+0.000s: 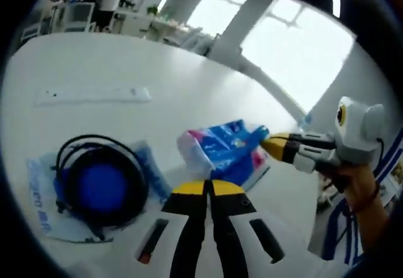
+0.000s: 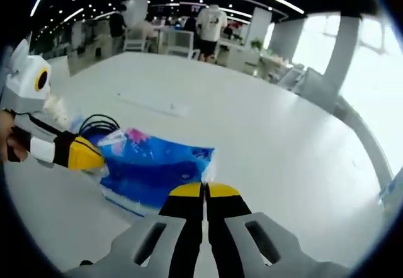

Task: Arrange the tabletop items into an orderly group along one side of the table until the central work area is clear of visible clutter.

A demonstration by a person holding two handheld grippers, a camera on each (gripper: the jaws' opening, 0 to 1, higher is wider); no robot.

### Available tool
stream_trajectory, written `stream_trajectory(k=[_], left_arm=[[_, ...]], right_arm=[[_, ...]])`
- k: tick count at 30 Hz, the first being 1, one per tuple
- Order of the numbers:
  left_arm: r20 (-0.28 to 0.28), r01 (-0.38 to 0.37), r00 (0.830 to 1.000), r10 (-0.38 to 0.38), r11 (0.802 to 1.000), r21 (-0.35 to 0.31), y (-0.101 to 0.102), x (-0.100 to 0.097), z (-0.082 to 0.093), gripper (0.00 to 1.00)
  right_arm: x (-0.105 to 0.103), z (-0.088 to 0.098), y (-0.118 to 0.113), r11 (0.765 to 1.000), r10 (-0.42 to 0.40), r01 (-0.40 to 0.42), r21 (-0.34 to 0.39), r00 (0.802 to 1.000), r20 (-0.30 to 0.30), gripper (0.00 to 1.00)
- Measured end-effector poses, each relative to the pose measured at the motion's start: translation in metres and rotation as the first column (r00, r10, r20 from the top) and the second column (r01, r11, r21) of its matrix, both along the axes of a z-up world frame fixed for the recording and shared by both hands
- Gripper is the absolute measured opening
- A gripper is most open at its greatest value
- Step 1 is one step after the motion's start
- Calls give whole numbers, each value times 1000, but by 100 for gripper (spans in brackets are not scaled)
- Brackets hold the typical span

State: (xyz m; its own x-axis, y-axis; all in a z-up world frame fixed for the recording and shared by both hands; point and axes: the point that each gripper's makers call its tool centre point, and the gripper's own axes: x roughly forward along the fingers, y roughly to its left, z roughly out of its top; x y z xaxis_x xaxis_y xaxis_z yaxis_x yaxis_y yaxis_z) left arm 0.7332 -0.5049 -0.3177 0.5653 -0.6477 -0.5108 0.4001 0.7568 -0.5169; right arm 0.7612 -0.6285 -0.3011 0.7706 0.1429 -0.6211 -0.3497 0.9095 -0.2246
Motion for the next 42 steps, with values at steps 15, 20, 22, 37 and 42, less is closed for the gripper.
stream_trajectory(k=[15,20,22,37,42], left_arm=[[3,43,999,-43,997,70,-11,15,-20,0],[-5,25,1000,-25,994,110,-5,23,-32,0],[-5,23,1000,-22,991,129,-5,25,-36,0],[2,72,997,-74,980,186,-6,26,-47,4],[19,61,998,-66,979,193,-2,29,-44,4]], right_arm=[[23,-30,-8,999,-54,54,2,998,-15,1],[25,-41,-7,997,-57,59,56,998,-27,1],[25,-46,-6,996,-63,65,64,997,-34,1],[27,-60,-8,995,-79,82,65,995,-53,1],[27,-61,-11,976,-132,142,162,989,-73,2]])
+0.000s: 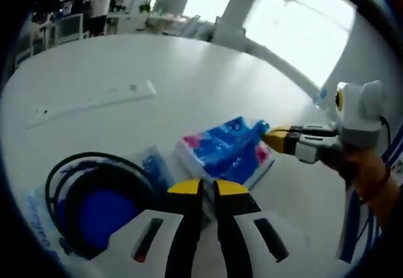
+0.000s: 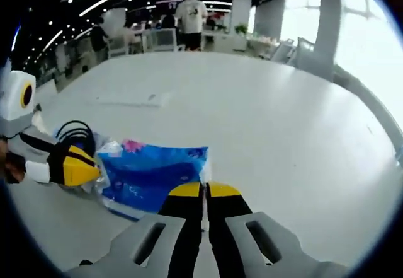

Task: Arrange the tabletop items into an orderly group along one side of the table until the central work area is clear of visible clutter.

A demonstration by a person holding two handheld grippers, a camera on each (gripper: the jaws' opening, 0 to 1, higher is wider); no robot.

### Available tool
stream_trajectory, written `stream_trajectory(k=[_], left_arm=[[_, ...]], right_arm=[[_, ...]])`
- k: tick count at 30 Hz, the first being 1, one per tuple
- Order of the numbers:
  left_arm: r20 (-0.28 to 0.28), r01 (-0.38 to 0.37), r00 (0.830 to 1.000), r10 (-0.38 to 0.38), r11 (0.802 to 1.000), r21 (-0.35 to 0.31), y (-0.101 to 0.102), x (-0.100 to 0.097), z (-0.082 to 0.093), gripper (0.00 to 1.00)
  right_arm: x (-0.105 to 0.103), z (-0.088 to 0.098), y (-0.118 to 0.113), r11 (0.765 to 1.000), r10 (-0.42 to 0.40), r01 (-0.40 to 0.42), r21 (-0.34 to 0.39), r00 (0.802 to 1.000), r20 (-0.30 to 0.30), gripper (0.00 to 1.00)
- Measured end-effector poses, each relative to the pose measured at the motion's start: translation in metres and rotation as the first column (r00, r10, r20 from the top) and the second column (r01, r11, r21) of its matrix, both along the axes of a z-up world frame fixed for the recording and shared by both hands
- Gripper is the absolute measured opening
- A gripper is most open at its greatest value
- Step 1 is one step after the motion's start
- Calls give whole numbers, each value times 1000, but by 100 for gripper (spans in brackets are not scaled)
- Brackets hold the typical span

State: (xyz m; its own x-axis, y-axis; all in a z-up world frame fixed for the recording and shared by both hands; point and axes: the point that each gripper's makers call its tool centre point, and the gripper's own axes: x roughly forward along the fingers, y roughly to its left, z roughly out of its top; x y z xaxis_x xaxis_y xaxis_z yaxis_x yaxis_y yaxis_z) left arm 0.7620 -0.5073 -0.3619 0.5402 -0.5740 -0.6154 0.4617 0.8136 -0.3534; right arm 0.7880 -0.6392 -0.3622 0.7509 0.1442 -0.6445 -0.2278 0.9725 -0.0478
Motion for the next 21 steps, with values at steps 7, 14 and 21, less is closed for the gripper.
stream_trajectory(k=[7,14,21], left_arm=[[7,2,1000,-2,1000,-3,-1,-2,6,6],[108,9,994,-11,1000,24,8,4,31,19],[112,-31,993,35,999,-35,26,1,46,34]], right_arm=[[-1,-1,-4,1000,-11,11,-16,1000,-3,10],[3,16,1,998,-24,20,65,998,62,33],[-1,29,17,996,16,-24,92,996,85,55]])
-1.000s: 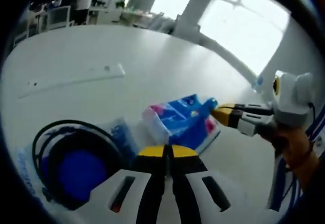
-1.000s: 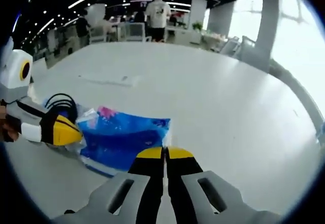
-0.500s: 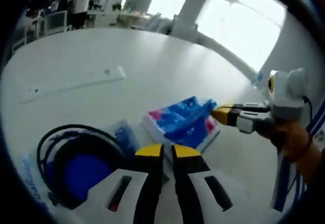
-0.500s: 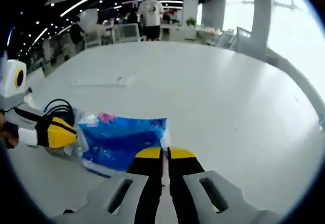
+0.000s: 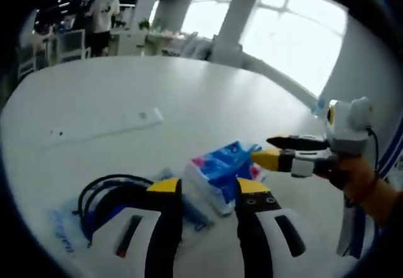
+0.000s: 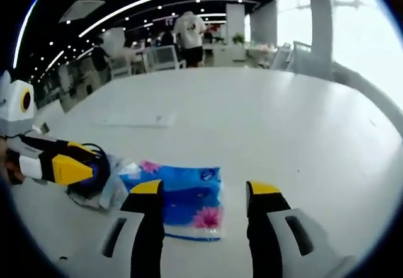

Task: Arrange the tabletop items into an orderly group along one side of the table until the central work area is clear of visible clutter.

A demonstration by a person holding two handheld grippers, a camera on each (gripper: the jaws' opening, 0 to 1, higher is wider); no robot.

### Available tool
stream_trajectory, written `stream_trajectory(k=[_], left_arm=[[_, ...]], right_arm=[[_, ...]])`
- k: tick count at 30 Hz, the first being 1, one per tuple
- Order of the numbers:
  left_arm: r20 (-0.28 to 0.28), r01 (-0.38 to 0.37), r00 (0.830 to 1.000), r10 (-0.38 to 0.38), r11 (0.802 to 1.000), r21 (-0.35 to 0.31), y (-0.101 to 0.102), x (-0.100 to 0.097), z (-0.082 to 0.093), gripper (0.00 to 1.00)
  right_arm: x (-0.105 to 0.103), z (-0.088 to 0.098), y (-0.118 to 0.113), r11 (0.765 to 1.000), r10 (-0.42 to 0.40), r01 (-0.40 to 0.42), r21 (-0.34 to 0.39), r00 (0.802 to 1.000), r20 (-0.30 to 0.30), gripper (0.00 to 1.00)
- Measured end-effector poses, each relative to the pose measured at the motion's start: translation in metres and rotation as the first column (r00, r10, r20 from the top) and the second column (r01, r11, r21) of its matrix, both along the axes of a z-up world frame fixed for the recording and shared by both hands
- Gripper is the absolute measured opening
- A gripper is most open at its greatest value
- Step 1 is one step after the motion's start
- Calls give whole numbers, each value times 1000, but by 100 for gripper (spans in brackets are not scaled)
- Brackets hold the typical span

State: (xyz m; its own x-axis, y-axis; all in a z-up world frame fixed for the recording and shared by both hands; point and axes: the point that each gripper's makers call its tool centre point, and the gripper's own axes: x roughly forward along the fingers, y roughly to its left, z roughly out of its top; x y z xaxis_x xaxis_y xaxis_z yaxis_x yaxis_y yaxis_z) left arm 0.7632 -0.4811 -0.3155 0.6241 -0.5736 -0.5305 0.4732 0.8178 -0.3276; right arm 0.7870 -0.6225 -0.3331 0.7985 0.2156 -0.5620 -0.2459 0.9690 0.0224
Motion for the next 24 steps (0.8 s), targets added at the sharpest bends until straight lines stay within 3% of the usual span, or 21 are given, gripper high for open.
stream_trajectory(k=[4,9,14,17,19,24], left_arm=[[22,0,1000,0,1000,10,10,-6,3,43],[37,10,999,-12,999,50,25,-15,6,61],[72,19,997,-23,998,60,38,-25,17,76],[33,0,999,-1,1000,31,44,-36,22,83],[60,-11,998,10,1000,15,48,-40,29,86],[72,-12,997,10,999,32,57,-54,36,95]], right_arm=[[-5,4,8,1000,15,-15,2,1000,-4,62],[-17,6,22,998,44,-44,34,999,-14,79],[-31,4,38,996,85,-84,31,996,-30,87],[-38,7,52,990,112,-108,91,993,-34,88],[-42,10,59,987,129,-125,102,991,-28,88],[-52,16,77,980,193,-192,61,981,-14,89]])
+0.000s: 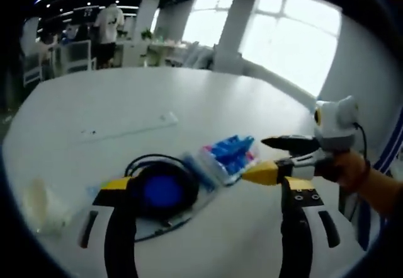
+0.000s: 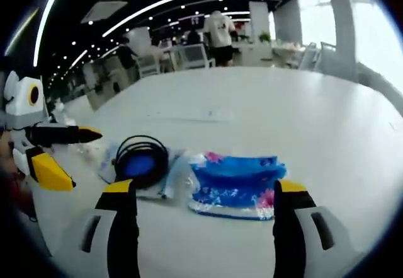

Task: Arrange the tabletop items into an orderly group along one side of the table until the central work area is clear of visible clutter.

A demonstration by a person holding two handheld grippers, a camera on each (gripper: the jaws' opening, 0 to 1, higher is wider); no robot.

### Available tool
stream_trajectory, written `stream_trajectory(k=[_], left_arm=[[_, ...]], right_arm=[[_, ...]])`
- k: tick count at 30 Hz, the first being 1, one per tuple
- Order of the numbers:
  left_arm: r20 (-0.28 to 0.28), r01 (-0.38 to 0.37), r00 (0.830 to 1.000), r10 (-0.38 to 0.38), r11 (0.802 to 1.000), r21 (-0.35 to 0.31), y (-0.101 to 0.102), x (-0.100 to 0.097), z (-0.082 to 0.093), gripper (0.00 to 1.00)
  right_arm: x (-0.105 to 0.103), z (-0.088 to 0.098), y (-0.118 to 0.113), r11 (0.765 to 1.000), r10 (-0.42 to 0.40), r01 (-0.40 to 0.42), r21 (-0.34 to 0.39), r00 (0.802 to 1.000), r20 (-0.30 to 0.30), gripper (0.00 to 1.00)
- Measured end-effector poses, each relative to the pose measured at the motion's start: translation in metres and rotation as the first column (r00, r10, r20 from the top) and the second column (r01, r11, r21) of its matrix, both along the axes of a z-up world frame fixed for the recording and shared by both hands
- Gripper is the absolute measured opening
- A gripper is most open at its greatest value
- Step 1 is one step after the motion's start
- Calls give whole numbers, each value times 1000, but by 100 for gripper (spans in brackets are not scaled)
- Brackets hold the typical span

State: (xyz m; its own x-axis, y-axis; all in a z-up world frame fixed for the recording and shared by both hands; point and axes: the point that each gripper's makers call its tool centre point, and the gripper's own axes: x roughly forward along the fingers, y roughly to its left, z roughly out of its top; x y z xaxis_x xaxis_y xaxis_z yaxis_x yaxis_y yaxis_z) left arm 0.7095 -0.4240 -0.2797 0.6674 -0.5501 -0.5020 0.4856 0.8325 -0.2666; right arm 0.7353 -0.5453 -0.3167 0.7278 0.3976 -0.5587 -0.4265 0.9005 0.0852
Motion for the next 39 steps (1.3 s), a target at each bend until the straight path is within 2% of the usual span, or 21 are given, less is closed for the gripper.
stream_trajectory(k=[1,5,7,12,14,17,19,24,28,32,36,39], left_arm=[[17,-5,1000,5,1000,5,3,-2,2,97],[11,-8,1000,8,1000,15,10,-16,8,99],[28,-5,1000,4,1000,26,14,-22,11,99],[28,-14,1000,13,999,34,28,-37,14,99],[26,-28,999,27,999,27,36,-42,15,99],[12,-59,998,58,997,51,49,-50,13,99],[20,-61,998,60,997,55,53,-53,15,99],[46,-71,997,68,995,69,68,-65,25,99],[37,-98,995,95,991,94,86,-75,26,99],[53,-113,993,107,985,128,101,-90,29,99],[39,-136,990,133,986,97,113,-100,30,99],[39,-147,989,143,983,106,122,-106,31,99]], right_arm=[[-1,1,3,1000,12,-12,-1,1000,5,89],[-9,10,27,993,119,-119,-7,991,57,92],[-18,12,42,987,148,-150,61,988,34,93],[-34,12,61,973,229,-229,12,973,30,97],[-38,13,66,971,238,-239,14,971,27,99],[-43,12,72,963,270,-270,-5,963,23,99],[-47,12,75,956,291,-290,-35,956,26,99],[-55,13,87,947,320,-319,-39,947,26,98],[-56,13,94,936,349,-348,-47,936,38,93],[-54,16,104,925,379,-376,-56,923,59,91],[-52,19,115,919,393,-391,-47,917,65,90],[-52,17,123,914,404,-402,-49,912,65,88]])
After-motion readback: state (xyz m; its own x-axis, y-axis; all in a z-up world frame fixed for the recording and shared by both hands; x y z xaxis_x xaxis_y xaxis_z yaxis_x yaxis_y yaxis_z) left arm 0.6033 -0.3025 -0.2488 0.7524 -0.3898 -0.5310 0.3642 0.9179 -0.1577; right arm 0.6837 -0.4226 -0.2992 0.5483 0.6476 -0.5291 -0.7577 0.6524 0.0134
